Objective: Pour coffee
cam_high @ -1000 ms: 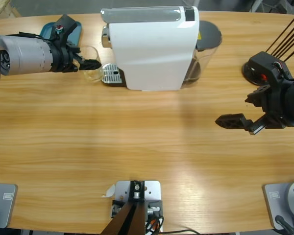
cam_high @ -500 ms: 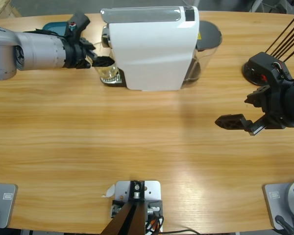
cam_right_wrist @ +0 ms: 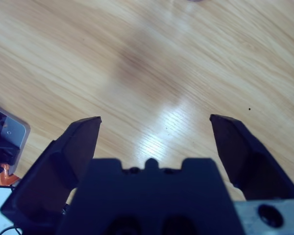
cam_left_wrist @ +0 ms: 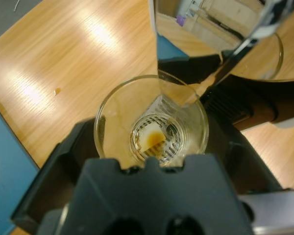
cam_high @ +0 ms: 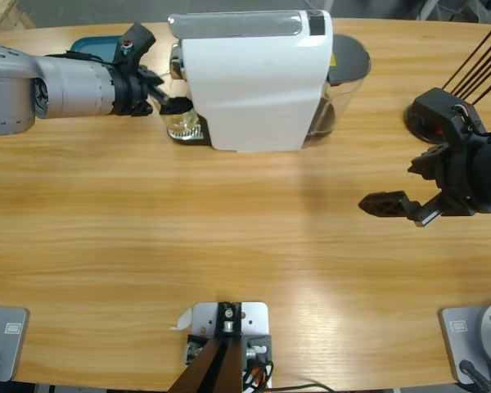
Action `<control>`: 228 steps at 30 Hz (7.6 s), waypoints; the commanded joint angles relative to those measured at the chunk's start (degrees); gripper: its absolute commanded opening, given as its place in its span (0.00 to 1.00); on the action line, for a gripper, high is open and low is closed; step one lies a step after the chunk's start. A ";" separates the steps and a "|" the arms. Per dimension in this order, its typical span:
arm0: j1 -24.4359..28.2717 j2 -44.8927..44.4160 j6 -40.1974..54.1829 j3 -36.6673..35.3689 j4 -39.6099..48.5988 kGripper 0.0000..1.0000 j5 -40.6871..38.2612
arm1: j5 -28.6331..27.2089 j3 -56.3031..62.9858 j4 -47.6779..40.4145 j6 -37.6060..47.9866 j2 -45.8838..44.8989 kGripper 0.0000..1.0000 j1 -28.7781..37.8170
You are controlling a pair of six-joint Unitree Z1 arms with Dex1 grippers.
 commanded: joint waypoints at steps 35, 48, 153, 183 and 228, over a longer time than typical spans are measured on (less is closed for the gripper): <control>0.41 -46.24 -3.36 2.10 50.14 0.99 -0.98 | -6.79 -6.28 2.81 -3.10 6.54 1.00 -5.08; 0.41 -43.79 -3.27 5.16 47.24 0.95 4.85 | -6.05 -17.95 3.14 -8.55 5.84 0.00 -14.92; 0.41 -39.19 -3.01 5.95 46.18 0.95 6.70 | 2.84 -53.84 18.28 -22.21 33.37 0.00 -12.69; 0.41 -43.25 -6.28 10.80 40.38 0.95 3.91 | 4.08 -10.02 -3.99 -24.47 -5.53 0.82 -10.32; 0.41 -56.87 -3.85 24.35 22.13 0.83 -5.34 | 22.67 23.40 -32.70 -19.04 -18.01 0.87 -10.32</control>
